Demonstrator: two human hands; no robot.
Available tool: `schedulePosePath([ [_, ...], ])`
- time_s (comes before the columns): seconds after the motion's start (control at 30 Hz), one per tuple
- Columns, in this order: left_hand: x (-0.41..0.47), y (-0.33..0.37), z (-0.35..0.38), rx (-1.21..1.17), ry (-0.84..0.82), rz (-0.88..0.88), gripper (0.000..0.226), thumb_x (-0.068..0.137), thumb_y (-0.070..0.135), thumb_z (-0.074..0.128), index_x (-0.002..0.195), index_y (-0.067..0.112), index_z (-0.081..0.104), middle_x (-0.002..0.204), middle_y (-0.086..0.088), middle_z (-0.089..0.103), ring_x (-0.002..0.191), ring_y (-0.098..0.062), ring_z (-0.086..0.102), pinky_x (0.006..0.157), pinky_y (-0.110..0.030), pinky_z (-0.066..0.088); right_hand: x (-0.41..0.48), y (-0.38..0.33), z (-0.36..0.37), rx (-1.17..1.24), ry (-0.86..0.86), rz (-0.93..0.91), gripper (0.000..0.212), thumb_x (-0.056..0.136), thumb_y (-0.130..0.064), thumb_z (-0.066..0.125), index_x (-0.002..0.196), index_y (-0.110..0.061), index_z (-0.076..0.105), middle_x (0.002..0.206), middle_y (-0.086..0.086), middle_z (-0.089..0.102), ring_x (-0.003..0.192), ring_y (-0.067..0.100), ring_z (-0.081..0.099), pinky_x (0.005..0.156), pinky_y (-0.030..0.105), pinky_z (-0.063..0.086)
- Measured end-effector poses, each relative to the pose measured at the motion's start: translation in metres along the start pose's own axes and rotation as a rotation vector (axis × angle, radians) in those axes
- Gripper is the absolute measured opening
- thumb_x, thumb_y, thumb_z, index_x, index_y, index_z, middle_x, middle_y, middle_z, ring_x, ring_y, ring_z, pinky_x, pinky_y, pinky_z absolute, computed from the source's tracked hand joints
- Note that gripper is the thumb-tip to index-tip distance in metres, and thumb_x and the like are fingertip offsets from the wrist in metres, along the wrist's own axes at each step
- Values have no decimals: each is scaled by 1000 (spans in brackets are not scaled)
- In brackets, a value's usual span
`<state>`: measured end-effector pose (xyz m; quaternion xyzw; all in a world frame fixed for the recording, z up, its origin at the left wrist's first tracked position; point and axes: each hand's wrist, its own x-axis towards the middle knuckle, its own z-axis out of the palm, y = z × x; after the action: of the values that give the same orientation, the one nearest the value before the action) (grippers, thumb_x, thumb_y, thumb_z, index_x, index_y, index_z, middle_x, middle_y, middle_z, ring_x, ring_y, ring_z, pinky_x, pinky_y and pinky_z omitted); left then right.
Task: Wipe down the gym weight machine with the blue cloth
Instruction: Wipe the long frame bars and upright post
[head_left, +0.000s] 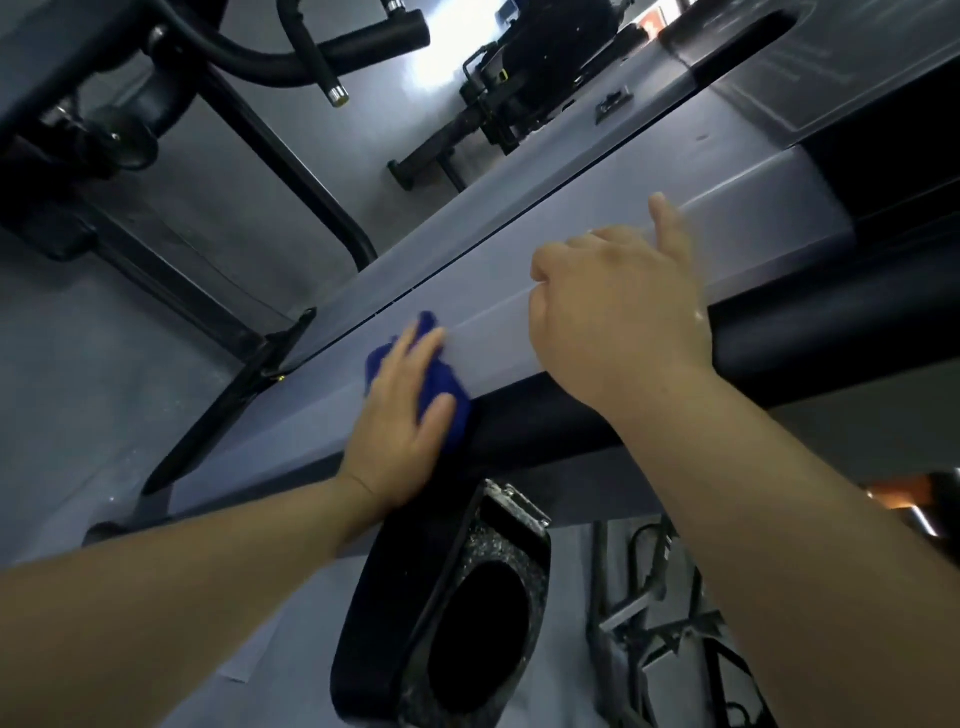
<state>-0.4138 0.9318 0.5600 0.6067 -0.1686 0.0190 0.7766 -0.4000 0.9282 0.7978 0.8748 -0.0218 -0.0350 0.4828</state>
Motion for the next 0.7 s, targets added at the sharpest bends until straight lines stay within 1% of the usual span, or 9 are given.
schedulePosePath([
  [0.13,27,5,6,-193,164,-639,55,100,45,33,153,31,27,161,7,22,147,-12,20,119,-31,12,3,-9,5,-14,-18,4,31,98,-26,32,110,-22,61,91,-1,61,98,23,54,121,52,3],
  [0.2,36,31,7,-267,139,-532,60,93,49,36,151,34,28,160,10,21,147,-11,19,122,-40,13,3,-18,7,-6,-57,-18,31,98,-26,32,112,-22,60,97,-1,62,103,24,54,121,53,3],
  [0.3,4,37,3,-197,-69,54,57,95,47,41,150,37,26,162,12,14,151,-10,10,123,-41,11,5,-24,9,-25,-71,-38,29,98,-27,33,112,-23,58,101,-1,63,106,24,55,119,55,4],
  [0.37,-18,-2,-6,-20,-144,258,57,99,50,37,152,33,26,163,12,7,152,-13,6,122,-37,9,6,-25,10,-28,-79,-43,28,98,-26,33,111,-23,57,101,-2,62,105,24,54,119,55,3],
  [0.4,-27,-24,-12,23,-132,195,57,98,56,35,151,35,26,162,15,6,151,-9,6,122,-30,8,7,-26,12,-28,-82,-46,27,98,-25,33,110,-23,57,99,-2,61,103,24,54,119,55,3],
  [0.47,-34,-56,-18,-29,-19,-183,58,94,61,31,148,43,22,161,18,8,149,-2,6,117,-18,6,8,-30,16,-36,-76,-56,26,98,-24,33,109,-23,57,94,-3,59,98,23,54,119,54,4],
  [0.57,-16,-66,-7,-184,191,-739,53,103,45,30,154,34,20,163,11,14,150,-10,11,119,-27,6,10,-44,24,-28,-105,-92,26,98,-23,32,110,-22,55,89,-3,55,95,23,54,120,53,5],
  [0.63,-1,-49,0,-184,212,-732,58,98,51,32,154,35,22,163,11,13,149,-10,10,123,-36,5,14,-54,29,-19,-133,-128,27,99,-24,32,112,-21,55,91,-2,54,97,23,54,120,52,7],
  [0.7,-1,-33,-2,-192,147,-472,66,88,59,31,150,40,25,162,13,13,148,-3,8,123,-35,6,17,-65,33,12,-159,-164,28,99,-26,32,116,-21,54,99,-1,59,103,23,55,120,50,10],
])
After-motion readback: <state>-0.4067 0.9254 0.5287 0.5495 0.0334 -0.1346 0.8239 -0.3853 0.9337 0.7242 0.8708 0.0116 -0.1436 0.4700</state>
